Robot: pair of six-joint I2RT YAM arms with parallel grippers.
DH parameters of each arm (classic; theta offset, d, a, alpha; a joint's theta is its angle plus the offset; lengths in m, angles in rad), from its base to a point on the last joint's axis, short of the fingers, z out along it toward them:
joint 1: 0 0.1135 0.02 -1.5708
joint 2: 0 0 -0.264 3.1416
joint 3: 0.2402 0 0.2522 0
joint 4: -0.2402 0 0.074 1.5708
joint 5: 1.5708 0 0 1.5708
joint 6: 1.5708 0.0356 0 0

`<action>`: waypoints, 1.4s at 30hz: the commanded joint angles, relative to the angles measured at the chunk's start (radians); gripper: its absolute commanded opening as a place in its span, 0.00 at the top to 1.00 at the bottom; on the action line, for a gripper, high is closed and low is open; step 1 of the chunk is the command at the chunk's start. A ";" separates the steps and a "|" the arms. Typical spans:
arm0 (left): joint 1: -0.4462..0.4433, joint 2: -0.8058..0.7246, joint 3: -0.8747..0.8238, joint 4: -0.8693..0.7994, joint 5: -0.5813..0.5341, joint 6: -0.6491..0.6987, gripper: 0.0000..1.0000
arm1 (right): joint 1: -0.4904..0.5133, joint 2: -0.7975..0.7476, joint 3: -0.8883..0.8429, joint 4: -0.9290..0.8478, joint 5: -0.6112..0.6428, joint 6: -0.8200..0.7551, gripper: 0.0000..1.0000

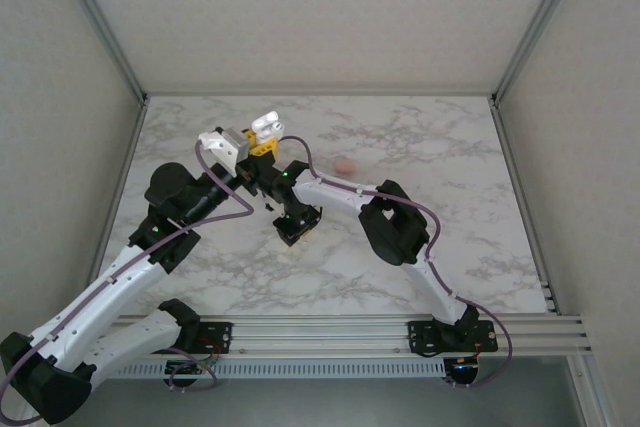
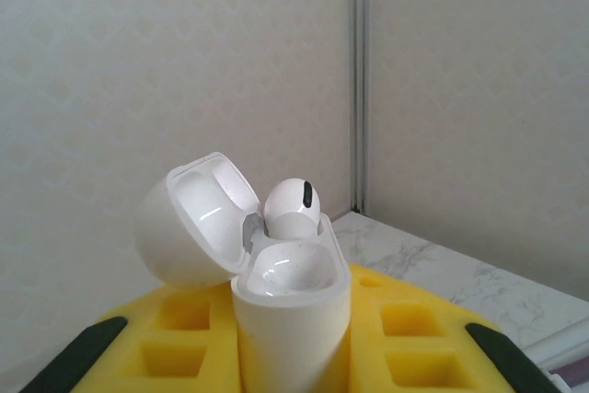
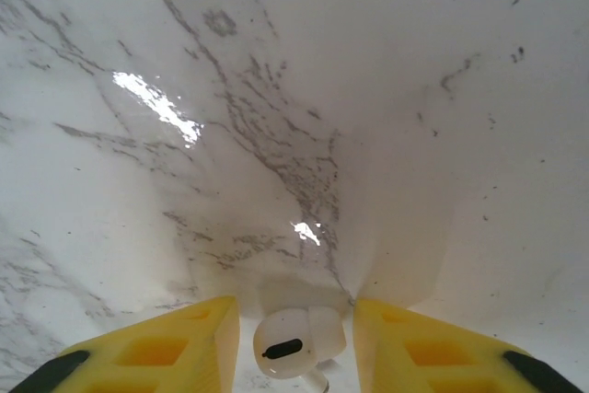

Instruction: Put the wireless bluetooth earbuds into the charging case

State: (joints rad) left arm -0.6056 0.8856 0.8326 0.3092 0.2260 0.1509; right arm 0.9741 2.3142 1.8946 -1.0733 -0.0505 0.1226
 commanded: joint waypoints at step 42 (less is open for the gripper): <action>-0.006 0.255 0.017 0.171 0.094 -0.130 0.94 | -0.454 -0.914 -0.599 0.537 -0.088 0.508 0.71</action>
State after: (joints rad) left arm -0.6071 1.1206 0.8360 0.3988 0.2798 0.0639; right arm 0.5259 1.4590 1.3167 -0.6067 -0.1551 0.5606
